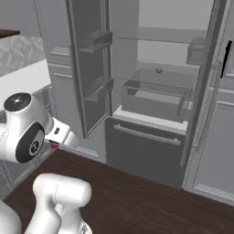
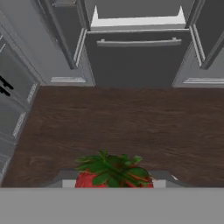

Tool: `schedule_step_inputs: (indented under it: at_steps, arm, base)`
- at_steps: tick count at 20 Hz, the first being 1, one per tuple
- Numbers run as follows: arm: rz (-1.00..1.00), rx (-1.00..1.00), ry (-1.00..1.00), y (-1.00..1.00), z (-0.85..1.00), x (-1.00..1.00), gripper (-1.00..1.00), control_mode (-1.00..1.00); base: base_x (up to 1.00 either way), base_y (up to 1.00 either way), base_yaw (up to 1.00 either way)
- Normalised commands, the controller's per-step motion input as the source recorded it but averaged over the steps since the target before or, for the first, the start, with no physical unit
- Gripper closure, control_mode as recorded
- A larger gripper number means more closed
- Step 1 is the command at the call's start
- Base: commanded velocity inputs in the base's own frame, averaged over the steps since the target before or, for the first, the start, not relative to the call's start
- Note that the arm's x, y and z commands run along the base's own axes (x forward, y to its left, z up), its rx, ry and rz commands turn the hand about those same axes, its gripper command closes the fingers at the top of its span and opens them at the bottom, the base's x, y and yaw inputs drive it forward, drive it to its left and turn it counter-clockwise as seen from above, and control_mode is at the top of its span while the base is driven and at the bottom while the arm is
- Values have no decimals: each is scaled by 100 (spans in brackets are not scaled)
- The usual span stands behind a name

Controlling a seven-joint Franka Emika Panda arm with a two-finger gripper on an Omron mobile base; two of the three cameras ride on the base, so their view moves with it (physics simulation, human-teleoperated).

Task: Take the strawberry from the fridge and place it on top of the pancake, located on the dining counter.

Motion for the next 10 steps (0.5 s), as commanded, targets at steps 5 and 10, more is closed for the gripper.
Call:
schedule_step_inputs:
  at_steps: [5, 10]
  arm:
    - [0, 0, 0, 0, 0, 0, 100, 100]
    - [0, 0, 0, 0, 0, 0, 100, 100]
  base:
    - [-65, 0, 68]
    - [-49, 0, 75]
